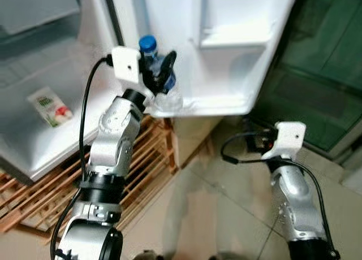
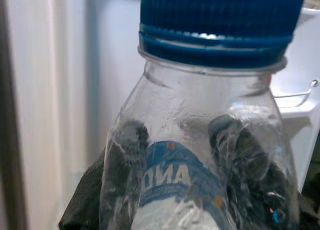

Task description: Restocking fridge

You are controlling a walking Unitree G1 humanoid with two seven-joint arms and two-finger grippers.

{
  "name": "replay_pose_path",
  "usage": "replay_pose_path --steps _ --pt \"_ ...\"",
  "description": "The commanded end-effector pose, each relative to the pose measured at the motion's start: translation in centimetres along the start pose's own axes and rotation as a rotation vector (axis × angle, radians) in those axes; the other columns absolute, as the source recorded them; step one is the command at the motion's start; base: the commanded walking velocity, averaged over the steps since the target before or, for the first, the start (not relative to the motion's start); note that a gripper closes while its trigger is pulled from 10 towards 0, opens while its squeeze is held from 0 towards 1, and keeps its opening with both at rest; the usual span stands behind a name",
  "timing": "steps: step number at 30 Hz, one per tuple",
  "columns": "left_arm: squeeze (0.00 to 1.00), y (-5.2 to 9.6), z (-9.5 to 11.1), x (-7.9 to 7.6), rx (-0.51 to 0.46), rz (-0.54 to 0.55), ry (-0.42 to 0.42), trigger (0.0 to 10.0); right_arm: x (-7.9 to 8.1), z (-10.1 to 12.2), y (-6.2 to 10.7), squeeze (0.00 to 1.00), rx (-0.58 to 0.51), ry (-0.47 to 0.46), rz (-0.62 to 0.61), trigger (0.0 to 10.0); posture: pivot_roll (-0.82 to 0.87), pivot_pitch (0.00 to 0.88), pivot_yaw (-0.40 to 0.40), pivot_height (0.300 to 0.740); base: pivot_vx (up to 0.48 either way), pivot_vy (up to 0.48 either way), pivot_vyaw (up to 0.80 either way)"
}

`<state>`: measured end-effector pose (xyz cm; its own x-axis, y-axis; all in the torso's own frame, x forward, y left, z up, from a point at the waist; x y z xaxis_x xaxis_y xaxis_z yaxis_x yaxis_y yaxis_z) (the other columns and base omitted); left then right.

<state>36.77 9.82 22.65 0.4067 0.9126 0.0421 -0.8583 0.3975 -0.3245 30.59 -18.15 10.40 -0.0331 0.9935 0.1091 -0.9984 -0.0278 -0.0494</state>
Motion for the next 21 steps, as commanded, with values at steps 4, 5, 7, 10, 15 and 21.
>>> replay_pose_path --steps 4,5,7,10,15,21 --pt "0.0 -2.4 0.5 -1.3 -0.015 -0.012 0.02 10.0 0.4 0.4 -0.1 0.0 -0.017 0.0 0.003 10.0 -0.15 0.057 0.071 0.74 0.0 0.0 0.0" --pt "0.0 -2.6 0.5 -1.3 -0.013 -0.007 0.02 10.0 0.5 0.4 -0.1 0.0 -0.018 -0.001 0.003 10.0 -0.15 0.057 0.071 0.74 0.0 0.0 0.0" --pt "0.0 -3.2 0.3 -1.2 -0.009 0.009 0.069 10.0 0.7 0.5 -0.1 0.0 -0.022 -0.002 0.004 10.0 -0.16 0.063 0.081 0.74 0.0 0.0 0.0" --pt "0.0 -3.8 0.2 -1.2 -0.005 0.019 0.1 10.0 0.8 0.6 -0.1 0.0 -0.028 -0.002 0.003 10.0 -0.18 0.081 0.088 0.74 0.32 0.0 0.0" --pt "0.0 -4.9 0.8 -1.6 -0.02 -0.001 0.1 10.0 0.7 0.8 0.2 0.0 -0.034 0.005 0.004 10.0 -0.19 0.098 0.105 0.74 0.48 0.0 0.0" --pt "0.0 -5.6 1.3 -1.4 -0.047 0.01 0.085 10.0 0.9 0.4 1.2 0.0 -0.01 0.007 0.032 10.0 -0.2 0.118 0.108 0.74 0.32 0.0 0.0"
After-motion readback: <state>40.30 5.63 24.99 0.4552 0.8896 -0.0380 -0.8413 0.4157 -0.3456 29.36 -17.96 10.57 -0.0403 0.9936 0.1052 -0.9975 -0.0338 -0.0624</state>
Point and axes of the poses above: a point about 5 cm out from each wrist's last joint towards the gripper, its own y axis pointing back from the gripper into the wrist, its own z axis along the axis of the wrist's last joint, x = y × z, the point moved 2 cm from there along -y, pointing out of the wrist towards the gripper, and after that the axes turned 6 degrees about -y, right-handed, at the moved point
